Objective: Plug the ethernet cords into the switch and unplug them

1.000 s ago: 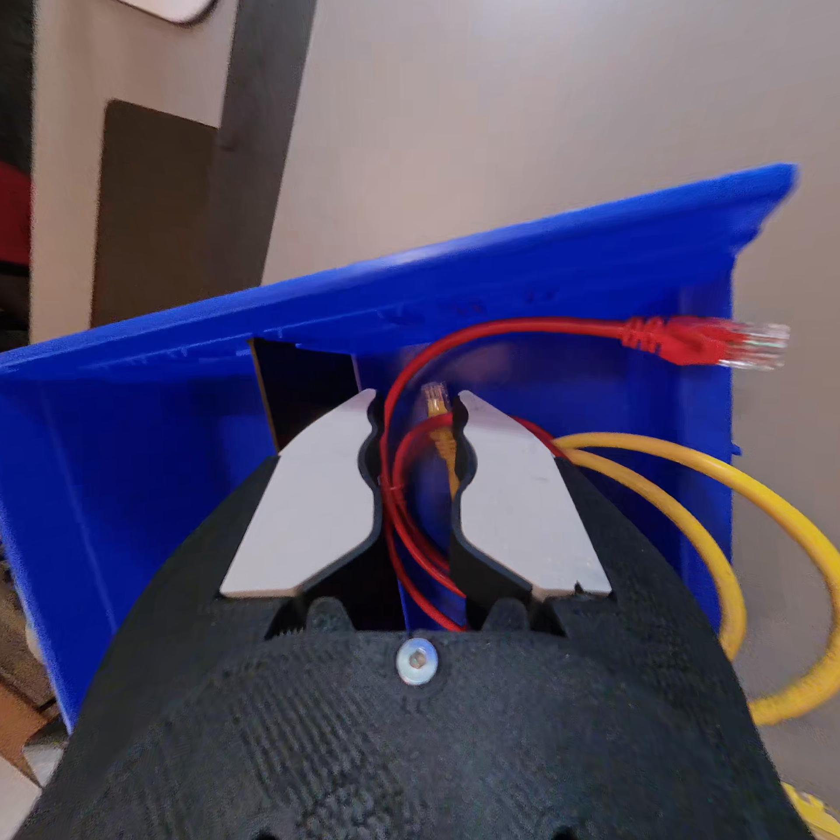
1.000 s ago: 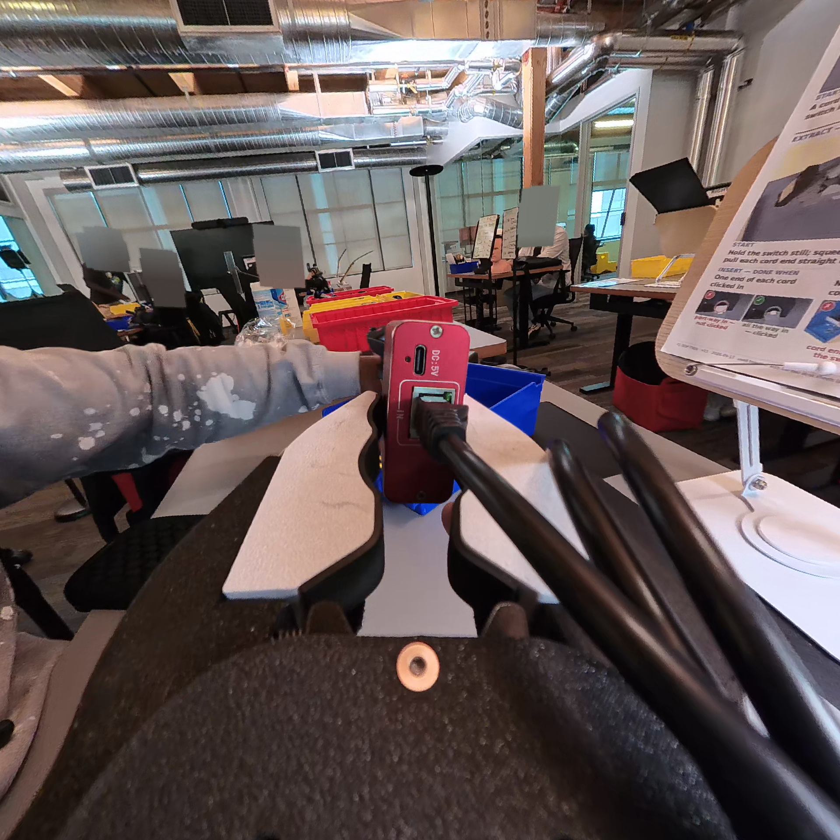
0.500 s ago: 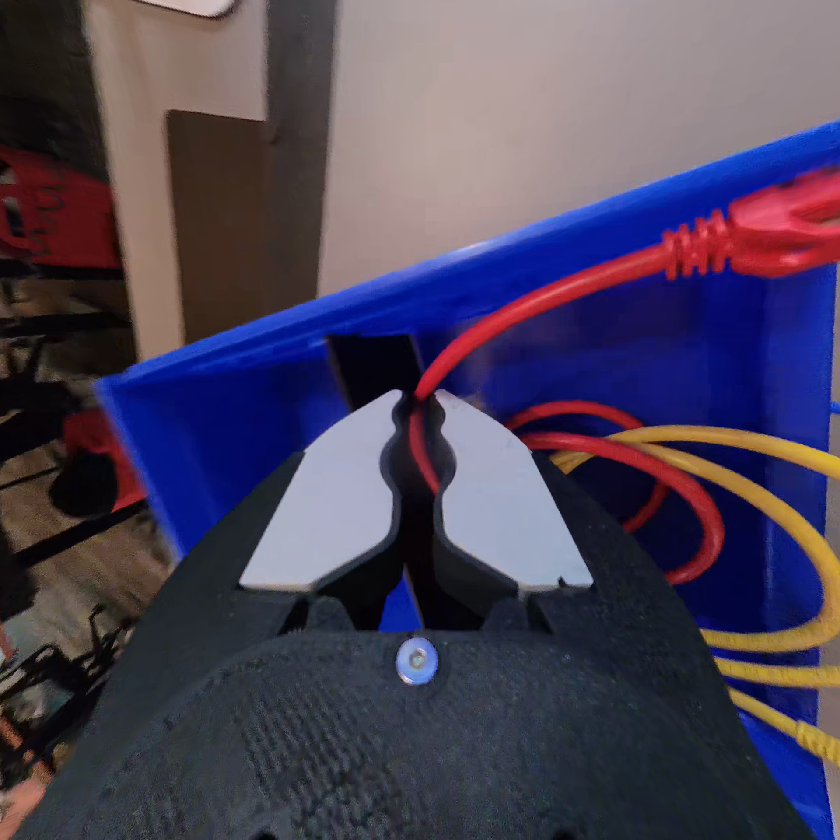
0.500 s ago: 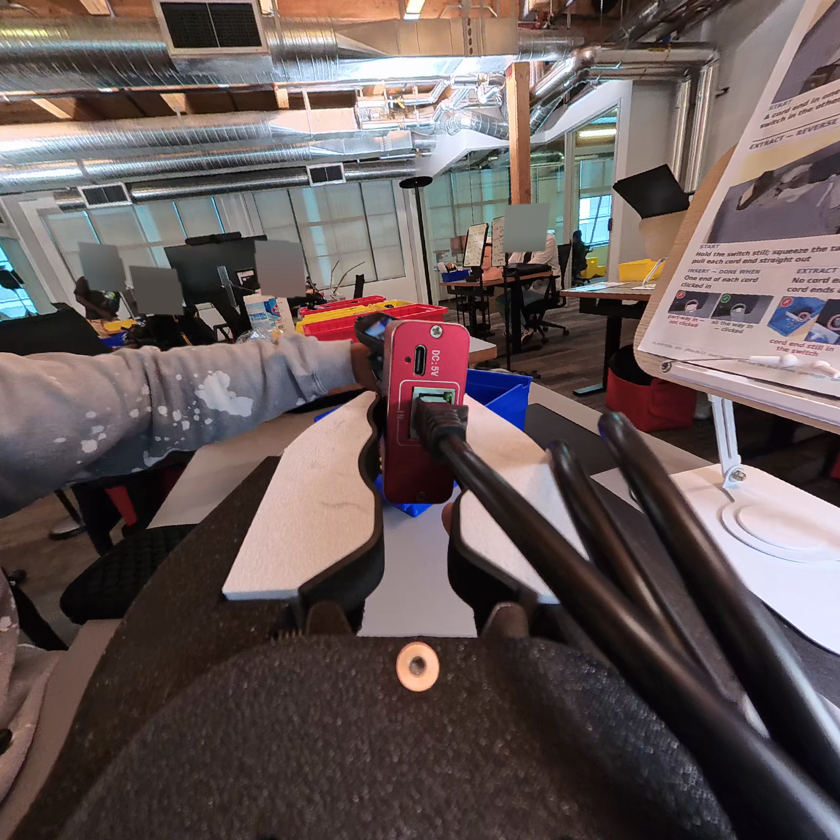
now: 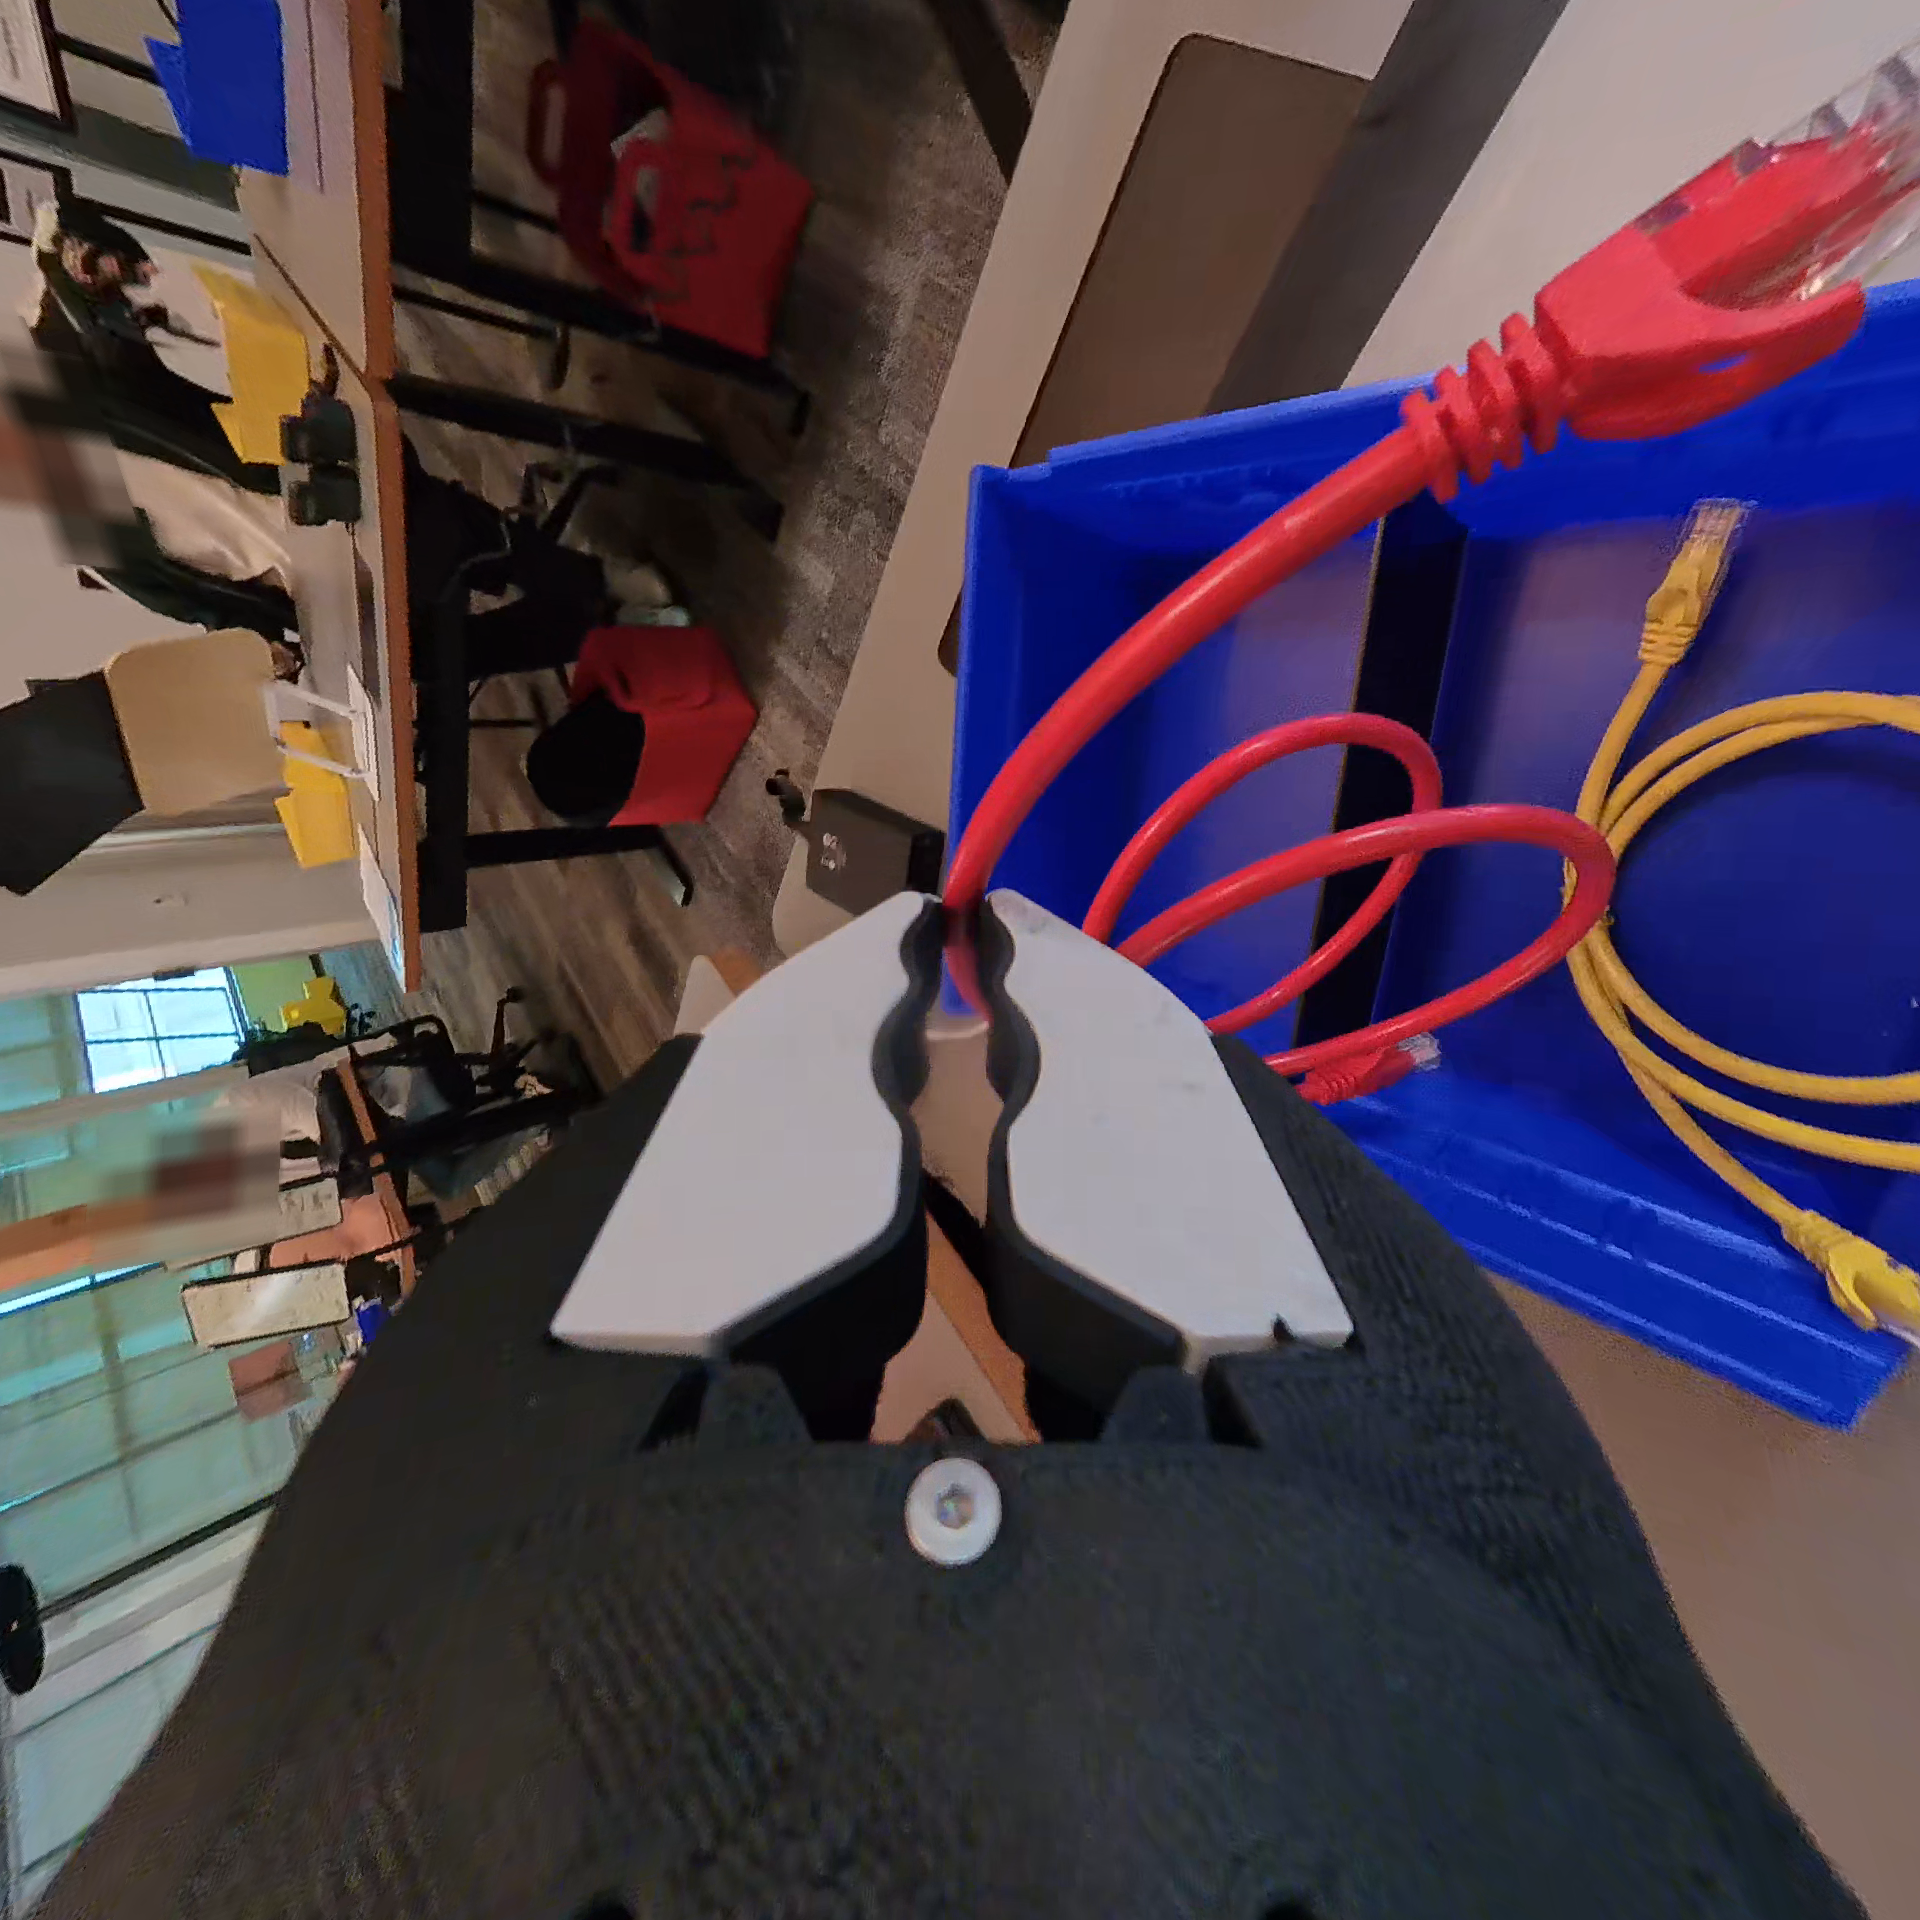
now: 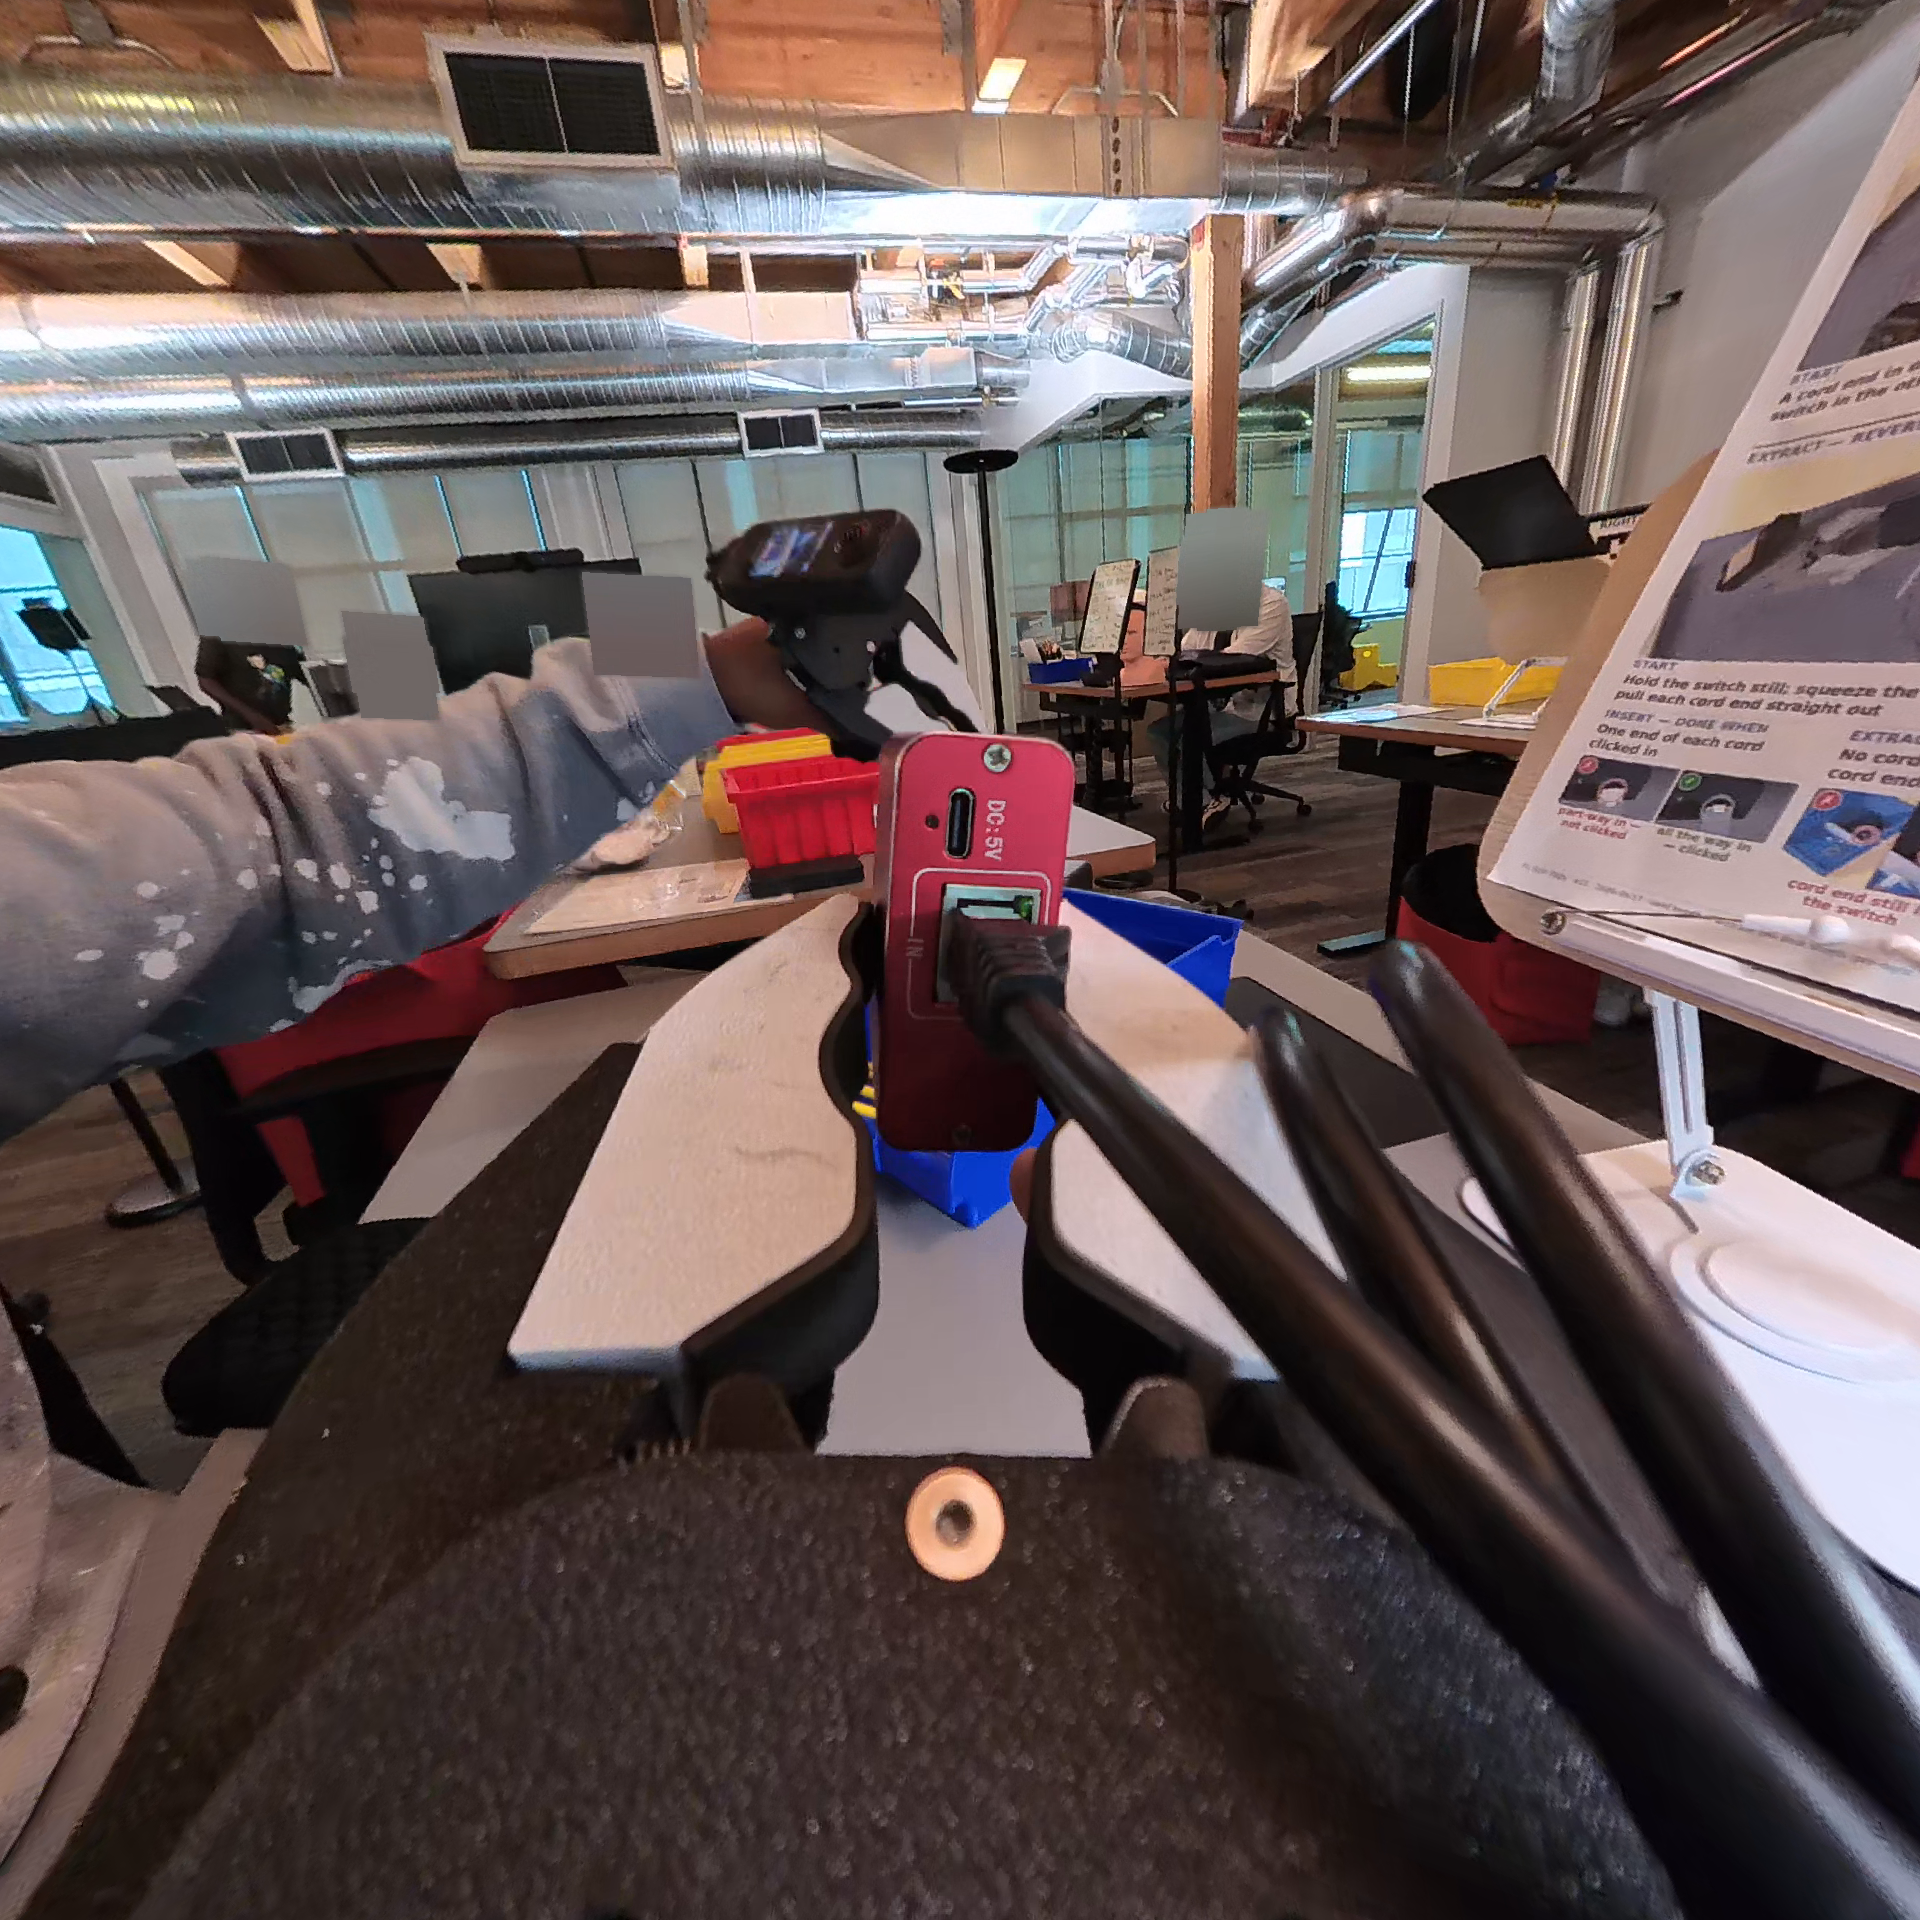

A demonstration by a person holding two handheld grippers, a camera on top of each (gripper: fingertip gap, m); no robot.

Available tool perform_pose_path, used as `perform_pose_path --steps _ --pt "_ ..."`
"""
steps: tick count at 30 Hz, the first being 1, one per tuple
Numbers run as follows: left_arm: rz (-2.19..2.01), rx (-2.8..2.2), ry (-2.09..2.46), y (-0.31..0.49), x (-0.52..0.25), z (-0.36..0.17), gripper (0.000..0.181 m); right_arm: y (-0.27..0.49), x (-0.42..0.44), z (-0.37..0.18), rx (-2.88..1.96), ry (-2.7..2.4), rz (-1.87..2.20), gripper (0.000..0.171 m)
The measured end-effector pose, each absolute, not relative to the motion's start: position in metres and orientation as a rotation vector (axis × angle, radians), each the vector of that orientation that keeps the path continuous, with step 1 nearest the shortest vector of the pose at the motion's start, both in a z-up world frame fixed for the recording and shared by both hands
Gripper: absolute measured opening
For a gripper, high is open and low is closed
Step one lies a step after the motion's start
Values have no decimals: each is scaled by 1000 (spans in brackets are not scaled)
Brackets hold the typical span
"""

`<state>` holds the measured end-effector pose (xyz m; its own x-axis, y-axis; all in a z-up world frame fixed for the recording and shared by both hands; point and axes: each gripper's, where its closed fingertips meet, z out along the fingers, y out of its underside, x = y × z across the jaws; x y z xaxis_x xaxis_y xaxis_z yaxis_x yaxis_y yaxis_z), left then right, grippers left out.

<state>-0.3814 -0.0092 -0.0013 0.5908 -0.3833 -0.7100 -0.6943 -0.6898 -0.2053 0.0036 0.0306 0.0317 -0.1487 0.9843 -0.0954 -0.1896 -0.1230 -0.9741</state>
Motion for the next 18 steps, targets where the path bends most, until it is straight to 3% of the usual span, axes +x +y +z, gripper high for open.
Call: perform_pose_path --steps 3,7,13,18 --pt "785 -2410 841 -20 -365 12 6 32 7 35 -1061 -1093 1482 26" --pt "340 -2530 866 -39 -296 -6 6 34 11 38 -1055 -1079 1482 26" --pt "-447 -2627 970 -80 -162 -98 6 35 16 42 -1047 -1070 1473 26" --pt "-620 -2622 968 -90 -105 -182 6 39 20 42 -1049 -1062 1462 26"
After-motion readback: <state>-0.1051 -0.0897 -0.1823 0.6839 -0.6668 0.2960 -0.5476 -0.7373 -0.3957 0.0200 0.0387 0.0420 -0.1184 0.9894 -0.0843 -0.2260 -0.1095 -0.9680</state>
